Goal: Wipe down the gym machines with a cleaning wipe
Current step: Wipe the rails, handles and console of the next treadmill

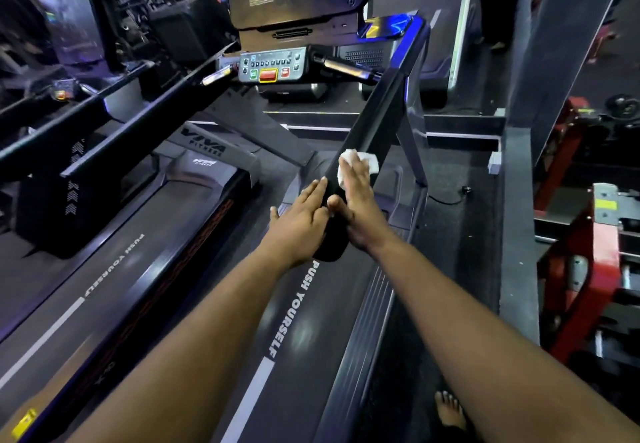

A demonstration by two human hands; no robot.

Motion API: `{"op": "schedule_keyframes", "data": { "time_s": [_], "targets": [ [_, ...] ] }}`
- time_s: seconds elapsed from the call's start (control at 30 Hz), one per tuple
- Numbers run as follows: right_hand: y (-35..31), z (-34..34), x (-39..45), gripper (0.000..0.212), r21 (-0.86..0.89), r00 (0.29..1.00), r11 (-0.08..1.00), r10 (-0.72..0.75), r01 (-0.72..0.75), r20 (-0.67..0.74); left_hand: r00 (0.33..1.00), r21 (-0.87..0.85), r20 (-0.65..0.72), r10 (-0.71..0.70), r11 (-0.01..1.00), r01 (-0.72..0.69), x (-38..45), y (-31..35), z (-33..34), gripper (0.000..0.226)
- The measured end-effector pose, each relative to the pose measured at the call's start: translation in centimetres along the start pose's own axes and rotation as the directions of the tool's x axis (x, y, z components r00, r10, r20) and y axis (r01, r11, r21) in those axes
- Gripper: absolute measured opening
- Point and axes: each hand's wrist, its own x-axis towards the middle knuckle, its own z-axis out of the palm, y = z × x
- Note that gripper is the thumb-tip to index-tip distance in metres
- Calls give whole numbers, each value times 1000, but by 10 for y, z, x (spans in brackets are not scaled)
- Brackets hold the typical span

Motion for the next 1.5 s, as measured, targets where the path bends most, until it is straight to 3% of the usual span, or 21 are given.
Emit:
{"op": "schedule_keyframes", "data": {
  "time_s": [0.2,0.37,0.6,0.77,0.97,1.03,1.17,1.27,1.37,1.5],
  "targets": [
    [-2,8,-32,133,64,991,997,-47,39,125,998,-5,21,-54,999,54,10,12,-3,61],
    [9,-4,14,125,94,1000,996,4,-3,-11,998,42,2,-63,997,63,16,12,-2,57],
    [12,34,-34,116,186,996,980,-53,66,-72,999,77,27,-44,996,42,26,10,0,64],
    [29,14,2,123,267,973,952,191,-151,-133,999,149,23,-34,988,30,28,17,-1,63],
    [10,34,-36,120,276,995,959,80,-63,-52,998,141,55,-35,990,27,38,18,-1,66],
    [24,30,-27,114,259,993,965,74,-48,-92,998,140,45,-32,990,26,43,20,-2,65],
    [41,12,3,123,319,952,916,288,-242,-104,999,174,41,-26,985,19,51,26,-1,65],
    [35,23,-9,116,188,973,965,205,-183,-107,999,167,48,-26,986,17,57,26,-1,66],
    [31,22,-12,120,171,988,979,125,-108,-91,998,152,59,-12,988,3,65,27,-2,65],
    [42,-13,47,127,115,987,993,55,-38,-148,998,75,63,-11,997,7,81,32,-3,61]
  ]
}}
